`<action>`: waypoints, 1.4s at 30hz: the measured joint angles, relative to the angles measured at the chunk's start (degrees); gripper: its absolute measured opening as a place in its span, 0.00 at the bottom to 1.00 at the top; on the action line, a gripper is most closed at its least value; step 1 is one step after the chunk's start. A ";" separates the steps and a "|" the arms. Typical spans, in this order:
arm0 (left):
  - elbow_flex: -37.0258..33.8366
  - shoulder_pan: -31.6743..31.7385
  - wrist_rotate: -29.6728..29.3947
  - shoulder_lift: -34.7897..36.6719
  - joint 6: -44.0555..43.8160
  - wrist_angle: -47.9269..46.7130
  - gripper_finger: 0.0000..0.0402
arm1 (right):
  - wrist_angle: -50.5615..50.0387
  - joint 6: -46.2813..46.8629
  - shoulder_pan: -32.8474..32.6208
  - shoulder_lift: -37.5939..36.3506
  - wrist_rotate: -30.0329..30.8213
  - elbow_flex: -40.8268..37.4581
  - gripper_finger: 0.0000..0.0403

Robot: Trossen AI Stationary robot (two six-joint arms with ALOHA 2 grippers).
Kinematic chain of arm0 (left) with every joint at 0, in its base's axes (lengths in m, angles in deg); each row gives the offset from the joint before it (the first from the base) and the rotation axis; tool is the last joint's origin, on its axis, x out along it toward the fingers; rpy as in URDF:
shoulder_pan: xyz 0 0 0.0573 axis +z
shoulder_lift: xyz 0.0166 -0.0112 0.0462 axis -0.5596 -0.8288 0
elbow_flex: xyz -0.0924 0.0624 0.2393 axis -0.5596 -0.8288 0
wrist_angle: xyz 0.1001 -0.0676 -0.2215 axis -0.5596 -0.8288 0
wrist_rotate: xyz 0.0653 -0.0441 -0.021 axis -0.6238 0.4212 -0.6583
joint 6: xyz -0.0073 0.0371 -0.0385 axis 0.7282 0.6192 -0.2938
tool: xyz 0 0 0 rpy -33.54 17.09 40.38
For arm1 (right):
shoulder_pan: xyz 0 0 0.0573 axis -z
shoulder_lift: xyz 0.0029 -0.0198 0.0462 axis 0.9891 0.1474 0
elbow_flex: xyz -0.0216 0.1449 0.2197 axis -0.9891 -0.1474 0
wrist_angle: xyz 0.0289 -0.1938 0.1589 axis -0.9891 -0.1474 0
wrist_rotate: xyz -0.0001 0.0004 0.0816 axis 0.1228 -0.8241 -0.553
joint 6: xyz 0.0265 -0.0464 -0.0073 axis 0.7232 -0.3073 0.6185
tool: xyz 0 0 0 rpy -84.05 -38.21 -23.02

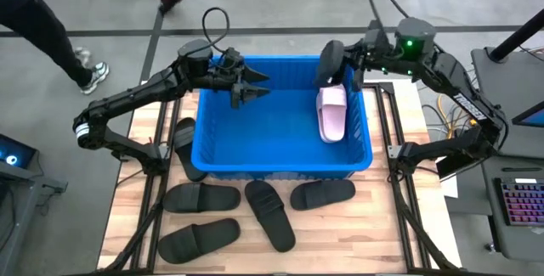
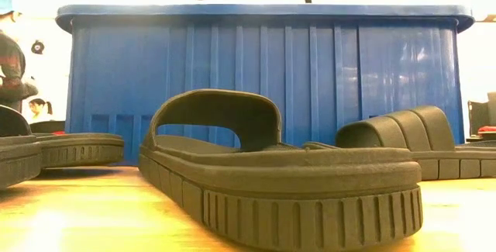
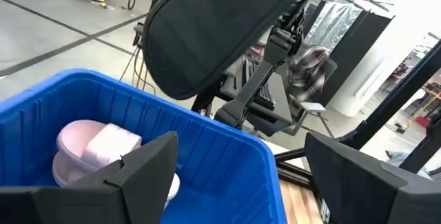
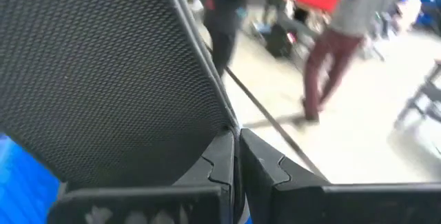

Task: Pick and place slides into bin
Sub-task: Put the black slide into the blue bin

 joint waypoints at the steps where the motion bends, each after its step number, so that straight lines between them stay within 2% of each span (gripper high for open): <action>1: 0.00 0.24 0.02 0.08 0.38 0.09 0.75 | -1.97 -0.20 0.00 0.73 1.71 1.26 0.02; 7: 0.00 1.23 -0.09 0.38 0.89 4.30 0.75 | -19.58 -1.52 -0.57 8.23 13.33 13.30 0.02; 11: 0.00 1.23 -0.16 0.07 1.56 8.84 0.75 | -28.68 -2.32 -0.84 13.72 15.39 21.30 0.02; 15: 0.00 1.23 -0.78 -0.55 5.42 10.07 0.75 | -33.01 -2.30 -0.92 18.22 15.23 26.83 0.02; 21: 0.00 1.23 -3.26 -1.21 5.85 10.85 0.75 | -38.97 -2.30 -0.87 22.97 15.70 32.36 0.02; 25: 0.00 1.23 -3.26 -2.11 5.96 13.60 0.75 | -39.94 -2.32 -0.94 24.74 17.83 33.14 0.02; 28: 0.00 1.33 -4.05 -2.28 5.03 13.22 0.75 | -40.70 -2.32 -0.94 25.43 22.16 33.34 0.02; 33: 0.00 1.34 -8.01 -2.80 -3.64 13.82 0.75 | -41.88 -2.31 -1.53 26.38 32.00 33.14 0.02; 37: 0.00 1.34 -12.31 -4.52 -13.30 14.20 0.75 | -42.00 -2.08 -2.62 27.16 37.46 33.14 0.02; 42: 0.00 1.34 -12.45 -8.27 -21.33 16.98 0.75 | -42.00 -1.20 -4.14 28.31 42.40 33.11 0.02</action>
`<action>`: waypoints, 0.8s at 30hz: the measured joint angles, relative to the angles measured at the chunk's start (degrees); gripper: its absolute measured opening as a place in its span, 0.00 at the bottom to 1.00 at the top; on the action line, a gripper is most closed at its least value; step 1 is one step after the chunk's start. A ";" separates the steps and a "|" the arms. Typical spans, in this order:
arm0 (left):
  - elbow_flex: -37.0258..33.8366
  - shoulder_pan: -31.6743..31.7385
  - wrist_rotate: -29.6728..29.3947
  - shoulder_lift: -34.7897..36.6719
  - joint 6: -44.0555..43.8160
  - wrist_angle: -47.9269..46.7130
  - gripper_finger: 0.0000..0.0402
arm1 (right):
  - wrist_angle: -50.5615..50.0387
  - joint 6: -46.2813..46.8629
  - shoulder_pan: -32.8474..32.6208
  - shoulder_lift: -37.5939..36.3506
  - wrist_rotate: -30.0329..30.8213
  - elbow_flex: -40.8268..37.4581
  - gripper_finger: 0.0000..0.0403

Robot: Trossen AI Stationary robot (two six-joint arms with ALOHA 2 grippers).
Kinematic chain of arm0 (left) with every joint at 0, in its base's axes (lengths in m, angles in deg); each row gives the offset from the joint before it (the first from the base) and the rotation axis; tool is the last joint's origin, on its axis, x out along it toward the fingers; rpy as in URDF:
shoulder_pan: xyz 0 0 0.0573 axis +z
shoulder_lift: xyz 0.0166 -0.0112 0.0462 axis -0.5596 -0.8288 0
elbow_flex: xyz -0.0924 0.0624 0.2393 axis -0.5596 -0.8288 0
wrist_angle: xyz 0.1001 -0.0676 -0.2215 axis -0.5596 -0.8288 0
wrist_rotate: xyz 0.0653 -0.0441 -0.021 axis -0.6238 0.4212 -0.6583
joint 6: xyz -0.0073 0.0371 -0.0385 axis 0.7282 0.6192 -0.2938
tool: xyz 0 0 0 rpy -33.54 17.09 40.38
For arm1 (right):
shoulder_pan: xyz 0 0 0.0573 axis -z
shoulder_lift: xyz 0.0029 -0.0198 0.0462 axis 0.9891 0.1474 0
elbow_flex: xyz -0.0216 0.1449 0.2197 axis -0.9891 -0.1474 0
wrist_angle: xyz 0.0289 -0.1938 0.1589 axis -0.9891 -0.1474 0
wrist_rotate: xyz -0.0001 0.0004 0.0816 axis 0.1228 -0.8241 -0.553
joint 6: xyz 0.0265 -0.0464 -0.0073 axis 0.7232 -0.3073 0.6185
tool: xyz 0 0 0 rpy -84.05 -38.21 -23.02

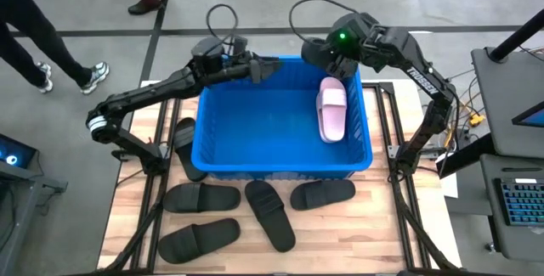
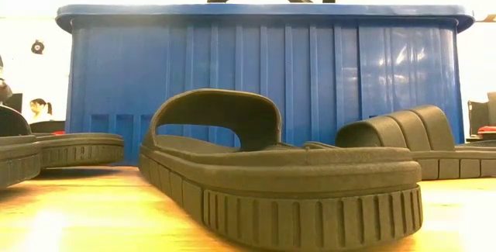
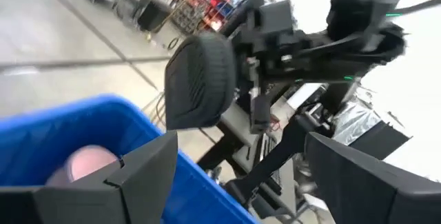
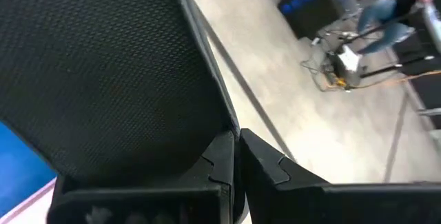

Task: Pick and place slides into bin
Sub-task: Put the black slide into the blue bin

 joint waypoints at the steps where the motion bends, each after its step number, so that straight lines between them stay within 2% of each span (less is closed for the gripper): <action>1: 0.00 0.00 0.17 -0.70 -1.65 0.38 0.75 | 0.01 -0.16 -0.38 0.24 1.02 -0.03 0.02; 7: 0.00 0.00 0.46 -2.96 -7.85 2.32 0.75 | 0.04 -1.01 -1.67 1.40 1.93 -0.03 0.02; 12: 0.00 0.00 0.03 -3.63 -7.83 4.10 0.75 | 0.04 -1.08 -2.19 2.02 2.67 -0.05 0.02; 18: 0.00 0.00 -5.59 -3.86 -3.99 4.41 0.75 | 0.03 -1.13 -2.73 2.89 2.85 -0.05 0.02; 24: 0.00 0.00 -7.14 -3.86 -2.81 4.15 0.75 | 0.04 -1.25 -2.88 3.44 2.83 -0.07 0.02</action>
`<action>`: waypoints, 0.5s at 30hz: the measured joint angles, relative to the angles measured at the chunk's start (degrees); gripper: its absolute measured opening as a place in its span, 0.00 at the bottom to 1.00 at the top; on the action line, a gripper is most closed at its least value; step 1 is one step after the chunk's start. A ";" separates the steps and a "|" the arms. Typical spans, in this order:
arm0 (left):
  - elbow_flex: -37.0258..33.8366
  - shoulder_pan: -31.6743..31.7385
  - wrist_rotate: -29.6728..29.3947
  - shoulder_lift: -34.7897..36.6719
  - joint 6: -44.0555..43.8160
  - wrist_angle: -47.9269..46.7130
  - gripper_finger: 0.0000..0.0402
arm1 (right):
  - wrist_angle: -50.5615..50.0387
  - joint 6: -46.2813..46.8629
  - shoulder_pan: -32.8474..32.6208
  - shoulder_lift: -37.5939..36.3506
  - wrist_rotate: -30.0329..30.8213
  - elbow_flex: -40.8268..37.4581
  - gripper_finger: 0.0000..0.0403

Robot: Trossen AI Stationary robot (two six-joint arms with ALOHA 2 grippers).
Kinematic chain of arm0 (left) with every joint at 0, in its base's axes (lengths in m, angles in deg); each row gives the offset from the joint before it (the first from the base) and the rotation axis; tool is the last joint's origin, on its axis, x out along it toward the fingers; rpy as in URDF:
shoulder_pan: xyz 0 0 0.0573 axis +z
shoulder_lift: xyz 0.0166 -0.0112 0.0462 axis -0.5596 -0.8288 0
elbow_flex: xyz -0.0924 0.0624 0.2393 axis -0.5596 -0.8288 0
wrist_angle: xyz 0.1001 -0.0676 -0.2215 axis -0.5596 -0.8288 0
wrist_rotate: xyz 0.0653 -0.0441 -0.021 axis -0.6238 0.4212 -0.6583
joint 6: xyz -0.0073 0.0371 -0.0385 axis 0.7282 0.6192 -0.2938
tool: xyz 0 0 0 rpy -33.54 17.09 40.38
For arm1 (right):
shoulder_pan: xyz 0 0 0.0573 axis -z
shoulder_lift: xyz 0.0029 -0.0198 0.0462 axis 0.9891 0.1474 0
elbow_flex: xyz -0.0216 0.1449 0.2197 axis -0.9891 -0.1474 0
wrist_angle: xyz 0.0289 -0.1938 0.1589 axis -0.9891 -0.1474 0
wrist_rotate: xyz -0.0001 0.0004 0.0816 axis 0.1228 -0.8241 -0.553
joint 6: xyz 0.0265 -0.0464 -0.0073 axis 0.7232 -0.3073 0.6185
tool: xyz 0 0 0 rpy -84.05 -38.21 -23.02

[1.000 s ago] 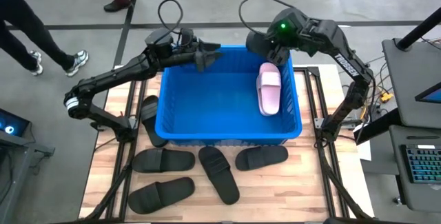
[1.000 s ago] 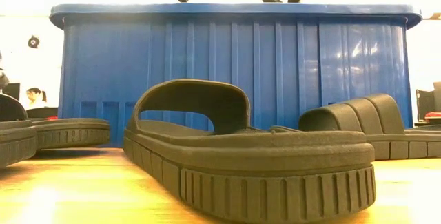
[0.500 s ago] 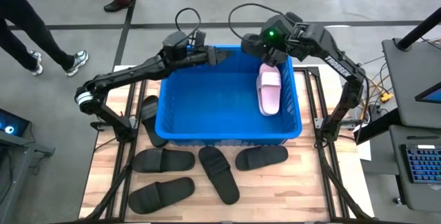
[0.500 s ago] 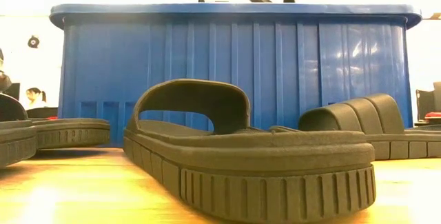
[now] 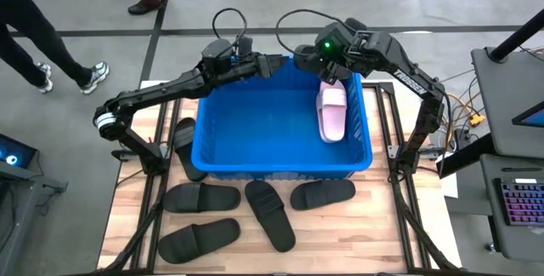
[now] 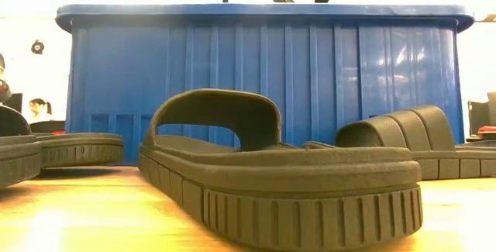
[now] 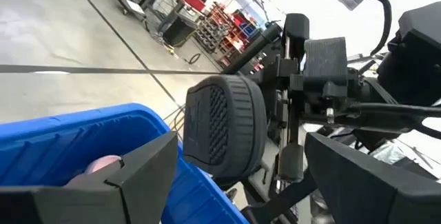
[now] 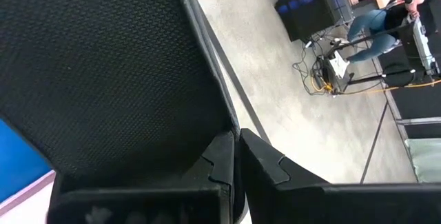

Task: Pick and place slides into bin
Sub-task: Put the black slide into the blue bin

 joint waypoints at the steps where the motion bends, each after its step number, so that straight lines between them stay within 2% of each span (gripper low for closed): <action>1: 0.00 0.00 -0.07 -0.22 0.01 0.25 0.75 | 0.00 -0.28 0.00 0.00 0.00 0.00 0.02; 11: 0.00 -0.15 0.06 -1.69 -0.94 0.50 0.75 | 0.11 -0.27 -0.02 0.00 -0.02 0.00 0.02; 15: 0.00 -0.17 1.78 -2.48 -0.30 0.49 0.75 | 0.13 -0.98 -0.26 0.00 -0.10 0.00 0.02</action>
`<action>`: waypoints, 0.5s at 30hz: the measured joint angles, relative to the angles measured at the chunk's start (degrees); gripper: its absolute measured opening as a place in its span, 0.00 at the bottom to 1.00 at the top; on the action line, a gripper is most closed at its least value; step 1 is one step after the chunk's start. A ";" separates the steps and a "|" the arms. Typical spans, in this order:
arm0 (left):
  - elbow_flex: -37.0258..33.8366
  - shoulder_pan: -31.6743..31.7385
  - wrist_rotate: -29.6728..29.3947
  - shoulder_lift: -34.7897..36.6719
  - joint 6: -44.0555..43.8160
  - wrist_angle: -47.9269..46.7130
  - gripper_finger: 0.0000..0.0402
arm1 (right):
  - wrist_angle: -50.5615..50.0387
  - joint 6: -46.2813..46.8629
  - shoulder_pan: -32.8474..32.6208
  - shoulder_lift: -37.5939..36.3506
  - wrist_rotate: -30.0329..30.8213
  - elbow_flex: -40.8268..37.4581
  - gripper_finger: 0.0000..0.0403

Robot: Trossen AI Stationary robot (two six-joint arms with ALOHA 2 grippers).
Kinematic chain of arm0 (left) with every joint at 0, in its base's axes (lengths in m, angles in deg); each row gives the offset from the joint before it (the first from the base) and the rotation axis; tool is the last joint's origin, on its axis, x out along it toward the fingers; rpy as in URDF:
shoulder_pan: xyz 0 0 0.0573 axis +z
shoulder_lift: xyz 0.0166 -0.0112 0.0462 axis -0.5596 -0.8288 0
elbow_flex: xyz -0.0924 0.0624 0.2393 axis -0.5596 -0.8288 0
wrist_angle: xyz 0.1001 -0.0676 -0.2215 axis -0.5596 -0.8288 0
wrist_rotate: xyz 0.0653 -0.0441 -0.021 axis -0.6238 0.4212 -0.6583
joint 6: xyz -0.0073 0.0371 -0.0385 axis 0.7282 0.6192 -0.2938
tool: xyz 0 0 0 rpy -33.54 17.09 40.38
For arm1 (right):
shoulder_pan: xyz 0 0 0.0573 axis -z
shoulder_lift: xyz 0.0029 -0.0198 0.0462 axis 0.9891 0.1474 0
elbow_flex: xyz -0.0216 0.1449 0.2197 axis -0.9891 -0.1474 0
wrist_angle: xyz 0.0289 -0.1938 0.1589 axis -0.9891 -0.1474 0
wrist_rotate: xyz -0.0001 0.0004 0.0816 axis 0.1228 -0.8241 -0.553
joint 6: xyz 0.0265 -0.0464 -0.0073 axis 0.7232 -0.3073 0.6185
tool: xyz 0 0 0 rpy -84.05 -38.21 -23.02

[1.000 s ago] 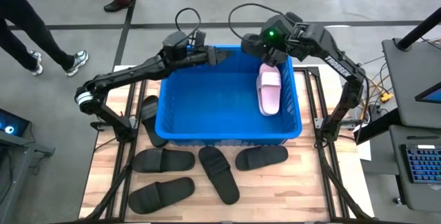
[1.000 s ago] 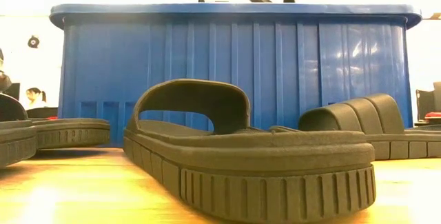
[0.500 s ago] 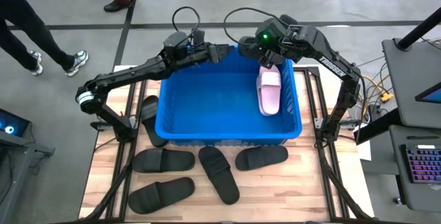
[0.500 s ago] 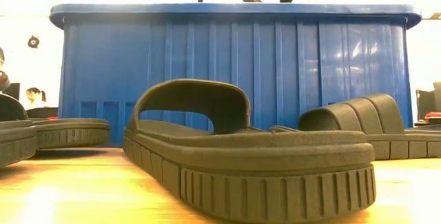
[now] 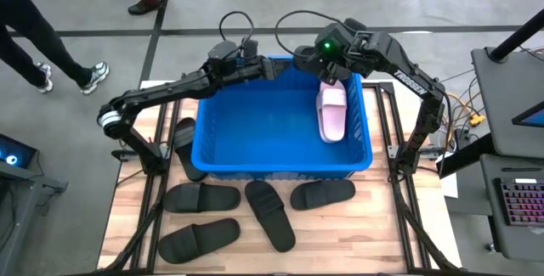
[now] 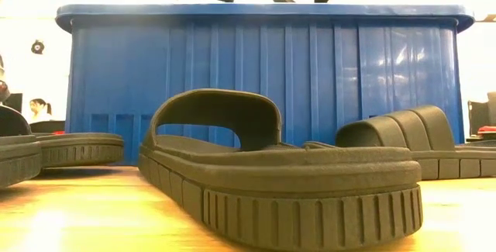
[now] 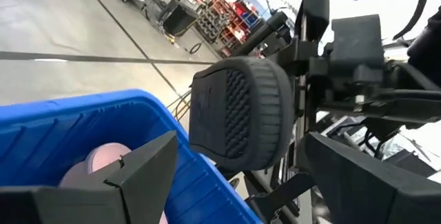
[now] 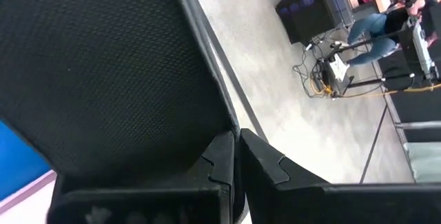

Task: Pick and place slides into bin
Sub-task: Put the black slide into the blue bin

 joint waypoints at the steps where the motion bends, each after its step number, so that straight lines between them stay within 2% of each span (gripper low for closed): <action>1: 0.00 0.00 0.07 -0.20 0.04 0.00 0.75 | 0.00 -0.68 -0.03 0.00 -0.04 0.00 0.02; 9: 0.00 -0.01 0.16 -1.36 -0.21 0.77 0.75 | -0.04 -4.31 -0.74 -0.02 -0.12 0.00 0.02; 15: 0.00 -0.82 0.54 -1.36 -0.21 4.78 0.75 | -0.02 -6.80 -0.70 0.27 -0.21 -0.37 0.02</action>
